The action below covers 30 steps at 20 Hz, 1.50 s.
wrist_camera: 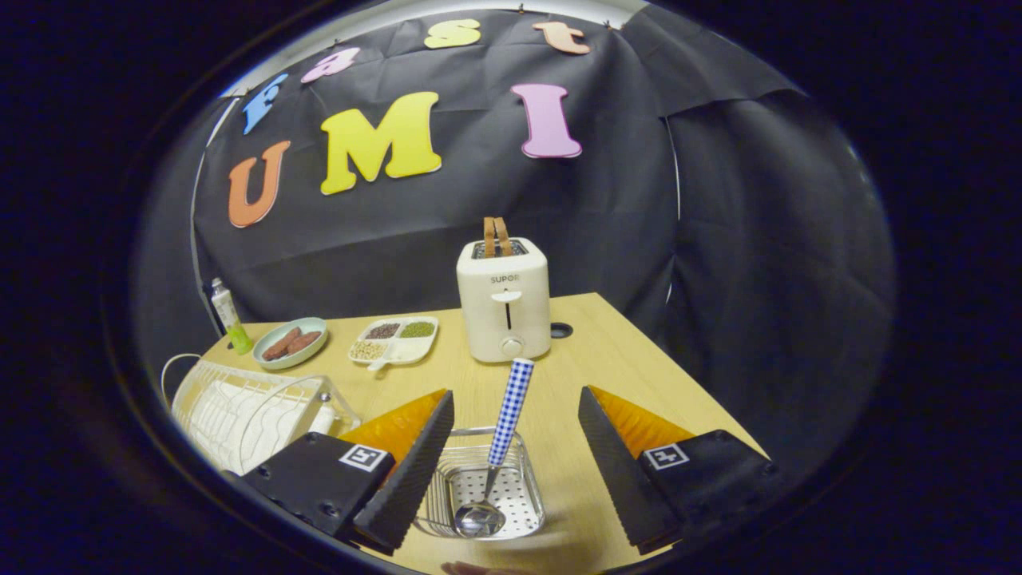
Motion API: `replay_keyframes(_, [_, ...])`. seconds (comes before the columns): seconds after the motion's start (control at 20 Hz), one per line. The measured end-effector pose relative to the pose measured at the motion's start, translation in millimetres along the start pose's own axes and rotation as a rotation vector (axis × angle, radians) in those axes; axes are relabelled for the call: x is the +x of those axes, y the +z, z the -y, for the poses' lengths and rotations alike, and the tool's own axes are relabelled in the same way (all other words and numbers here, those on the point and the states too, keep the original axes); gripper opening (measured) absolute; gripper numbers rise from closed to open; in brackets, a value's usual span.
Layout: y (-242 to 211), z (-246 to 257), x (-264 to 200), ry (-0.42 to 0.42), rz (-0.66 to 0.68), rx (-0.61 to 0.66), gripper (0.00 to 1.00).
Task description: Take the plate from the dish rack, then take the spoon from the basket and place it into the plate.
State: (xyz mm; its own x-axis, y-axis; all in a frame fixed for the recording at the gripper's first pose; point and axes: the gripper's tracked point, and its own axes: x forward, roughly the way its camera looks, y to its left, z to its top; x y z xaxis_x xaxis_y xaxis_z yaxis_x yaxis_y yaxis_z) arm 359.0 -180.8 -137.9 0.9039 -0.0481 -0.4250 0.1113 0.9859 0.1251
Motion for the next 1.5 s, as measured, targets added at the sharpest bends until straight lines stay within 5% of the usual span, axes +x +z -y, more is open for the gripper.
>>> replay_keyframes(0.1, [0,-2,8,0.034,-0.016,0.040,0.97])
replay_keyframes(0.35, [9,-7,4,0.058,0.044,0.079,0.23])
replay_keyframes(0.45, [17,-14,-4,0.085,0.085,0.076,0.17])
replay_keyframes(0.95, [100,-38,-103,0.018,0.415,-0.073,0.16])
replay_keyframes(1.5, [40,-121,-247,0.127,0.450,-0.057,0.16])
